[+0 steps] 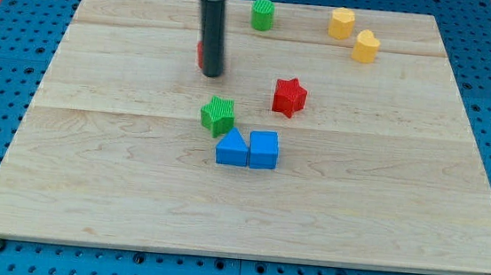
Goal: Move the green circle slightly to the right
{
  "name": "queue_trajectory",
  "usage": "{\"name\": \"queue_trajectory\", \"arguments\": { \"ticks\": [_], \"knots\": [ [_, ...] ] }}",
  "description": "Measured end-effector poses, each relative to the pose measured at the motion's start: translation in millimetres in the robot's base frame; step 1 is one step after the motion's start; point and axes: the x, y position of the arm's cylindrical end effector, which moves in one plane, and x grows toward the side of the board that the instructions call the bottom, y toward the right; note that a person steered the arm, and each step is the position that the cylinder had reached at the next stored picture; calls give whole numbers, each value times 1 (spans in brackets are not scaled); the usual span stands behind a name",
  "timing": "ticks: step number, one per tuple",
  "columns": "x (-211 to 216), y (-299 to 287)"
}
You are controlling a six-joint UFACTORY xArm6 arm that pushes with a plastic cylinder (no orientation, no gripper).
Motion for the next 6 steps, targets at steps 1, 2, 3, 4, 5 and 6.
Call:
{"name": "queue_trajectory", "arguments": {
  "ticks": [1, 2, 3, 4, 5, 6],
  "knots": [
    [-17, 29],
    [-68, 45],
    [-102, -22],
    [-139, 21],
    [-142, 87],
    [-119, 88]
  ]
}}
